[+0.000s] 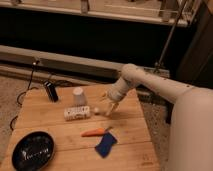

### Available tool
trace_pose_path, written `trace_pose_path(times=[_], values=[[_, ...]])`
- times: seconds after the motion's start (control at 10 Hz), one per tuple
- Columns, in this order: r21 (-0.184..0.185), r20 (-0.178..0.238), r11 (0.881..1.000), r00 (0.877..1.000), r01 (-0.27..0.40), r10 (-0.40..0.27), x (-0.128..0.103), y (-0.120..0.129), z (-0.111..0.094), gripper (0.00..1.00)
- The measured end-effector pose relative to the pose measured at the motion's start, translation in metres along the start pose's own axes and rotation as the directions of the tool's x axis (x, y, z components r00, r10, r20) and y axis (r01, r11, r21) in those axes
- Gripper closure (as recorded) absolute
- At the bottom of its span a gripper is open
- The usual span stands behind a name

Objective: Stand the bottle upright

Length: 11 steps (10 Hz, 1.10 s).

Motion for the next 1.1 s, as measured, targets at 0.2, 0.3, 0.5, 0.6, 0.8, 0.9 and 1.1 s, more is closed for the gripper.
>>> trace_pose_path(times=[0.2,0.3,0.5,0.6,0.8,0.9,1.1], values=[[-0.003,0.034,0.998,0.998,-0.058,0.058,-0.002,0.001,0.008,0.37],[-0.005,0.043,0.997,0.996,-0.078,0.079,-0.003,0.000,0.010,0.37],[0.000,0.052,0.992,0.991,-0.127,0.126,-0.001,-0.003,0.017,0.37],[0.006,0.054,0.990,0.989,-0.140,0.140,0.001,-0.006,0.020,0.37],[0.020,0.061,0.986,0.985,-0.165,0.163,0.004,-0.010,0.028,0.37],[0.030,0.062,0.983,0.982,-0.178,0.176,0.006,-0.011,0.032,0.37],[0.038,0.059,0.981,0.980,-0.193,0.190,0.008,-0.013,0.041,0.37]])
